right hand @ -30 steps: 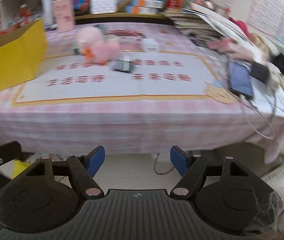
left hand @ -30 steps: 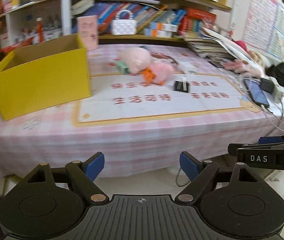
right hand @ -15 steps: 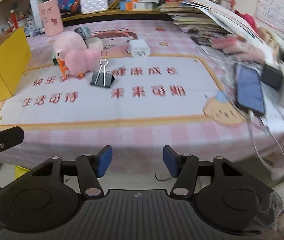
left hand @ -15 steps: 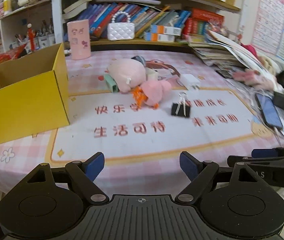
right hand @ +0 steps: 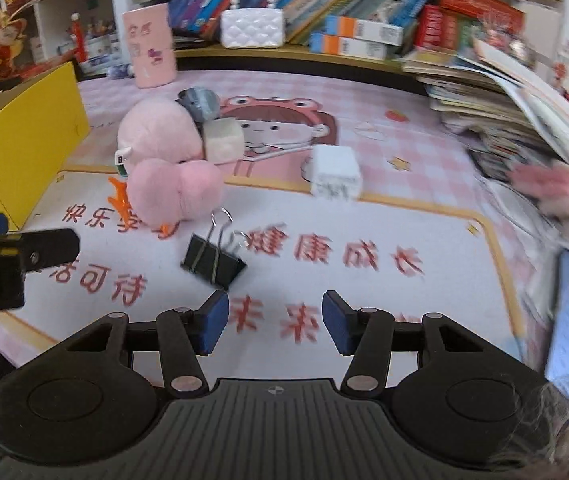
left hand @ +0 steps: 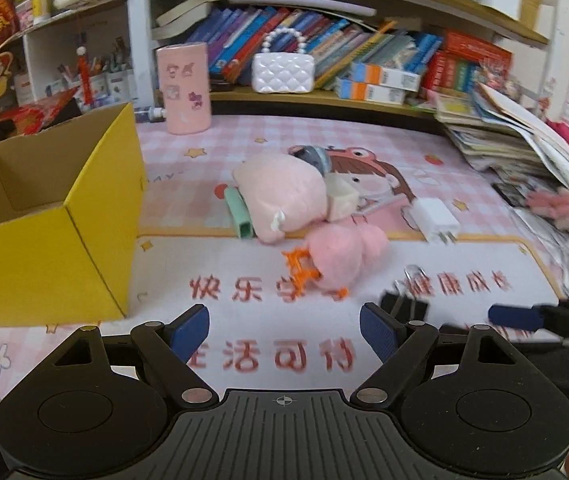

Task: Organize objects
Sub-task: 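Grasp the black binder clip with the right tool while the left grasps the pink plush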

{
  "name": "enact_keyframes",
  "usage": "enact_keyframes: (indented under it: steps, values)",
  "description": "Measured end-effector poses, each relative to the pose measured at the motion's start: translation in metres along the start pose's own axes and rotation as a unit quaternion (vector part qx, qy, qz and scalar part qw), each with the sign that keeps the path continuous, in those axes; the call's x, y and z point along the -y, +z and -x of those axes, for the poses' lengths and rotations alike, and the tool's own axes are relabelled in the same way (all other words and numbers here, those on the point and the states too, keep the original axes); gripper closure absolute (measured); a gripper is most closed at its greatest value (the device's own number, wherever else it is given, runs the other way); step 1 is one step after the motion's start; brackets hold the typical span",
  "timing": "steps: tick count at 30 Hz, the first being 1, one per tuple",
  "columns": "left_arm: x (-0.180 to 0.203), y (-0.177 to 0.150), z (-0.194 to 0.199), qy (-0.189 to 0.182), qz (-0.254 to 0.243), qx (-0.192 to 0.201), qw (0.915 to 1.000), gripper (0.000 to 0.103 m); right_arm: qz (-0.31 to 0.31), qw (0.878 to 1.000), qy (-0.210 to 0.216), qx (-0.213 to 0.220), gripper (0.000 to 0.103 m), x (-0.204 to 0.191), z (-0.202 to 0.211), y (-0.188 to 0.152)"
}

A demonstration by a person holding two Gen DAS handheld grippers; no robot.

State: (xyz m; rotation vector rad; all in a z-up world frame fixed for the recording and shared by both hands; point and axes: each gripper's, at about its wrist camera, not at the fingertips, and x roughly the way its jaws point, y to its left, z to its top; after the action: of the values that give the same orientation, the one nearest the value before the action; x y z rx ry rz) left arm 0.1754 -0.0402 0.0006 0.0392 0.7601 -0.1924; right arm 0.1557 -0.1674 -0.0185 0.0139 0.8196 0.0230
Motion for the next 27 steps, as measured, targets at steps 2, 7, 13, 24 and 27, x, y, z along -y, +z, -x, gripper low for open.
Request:
enact_keyframes:
  steps: [2, 7, 13, 24, 27]
  values:
    - [-0.002, 0.008, -0.004, 0.008, 0.01, 0.001, 0.9999, 0.018, 0.01, 1.0, 0.022, -0.001, 0.053, 0.001, -0.009, 0.008]
    - [-0.001, 0.021, -0.014, 0.03, 0.015, 0.0, 0.9994, 0.018, 0.045, 0.997, 0.066, -0.006, 0.058, -0.009, -0.028, 0.017]
    - [0.007, 0.027, -0.023, 0.034, 0.017, -0.011, 0.9992, 0.018, 0.075, 0.993, 0.09, -0.008, 0.059, -0.019, -0.047, 0.023]
    - [0.041, 0.044, -0.062, -0.006, -0.056, -0.031, 0.998, 0.018, 0.149, 0.985, 0.083, -0.008, 0.077, 0.009, -0.033, 0.027]
    - [0.059, 0.043, -0.085, 0.014, -0.118, -0.056, 0.9913, 0.019, 0.121, 0.99, 0.068, -0.008, 0.077, 0.029, -0.027, 0.028]
